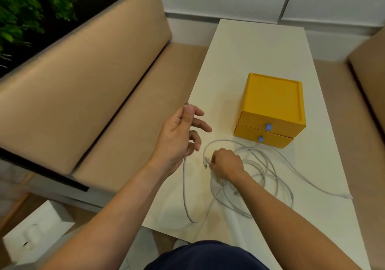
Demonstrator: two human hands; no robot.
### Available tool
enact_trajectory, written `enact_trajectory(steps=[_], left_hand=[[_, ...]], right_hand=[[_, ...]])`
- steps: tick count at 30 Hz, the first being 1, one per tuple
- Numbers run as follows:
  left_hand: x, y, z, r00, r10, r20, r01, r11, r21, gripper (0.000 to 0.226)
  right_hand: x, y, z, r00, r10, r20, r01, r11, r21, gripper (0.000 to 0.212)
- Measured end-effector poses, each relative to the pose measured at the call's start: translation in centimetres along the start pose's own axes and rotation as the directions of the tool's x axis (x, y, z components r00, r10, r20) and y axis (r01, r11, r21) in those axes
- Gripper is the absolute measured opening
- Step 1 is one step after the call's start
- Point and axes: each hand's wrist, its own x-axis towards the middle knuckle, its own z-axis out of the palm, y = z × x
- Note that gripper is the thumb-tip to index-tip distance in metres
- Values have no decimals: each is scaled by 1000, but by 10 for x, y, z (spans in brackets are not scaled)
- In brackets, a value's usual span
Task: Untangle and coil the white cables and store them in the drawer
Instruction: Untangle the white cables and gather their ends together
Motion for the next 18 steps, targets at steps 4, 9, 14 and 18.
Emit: enact_trajectory(steps=[4,9,14,18], left_hand=[[7,-3,-4,999,45,-15,-43,993,112,37],[11,-2,1,999,27,40,-28,999,20,33],[16,2,18,994,60,92,-56,997,-49,30],[15,10,29,989,97,112,-91,994,-53,30]], right_hand=[[-8,10,-9,997,64,-48,-39,914,404,10],[-61,20,-63,876,142,-461,277,635,721,7],[-96,28,-126,784,152,-602,420,585,694,10],[-117,36,-160,699,218,-681,503,527,685,14]])
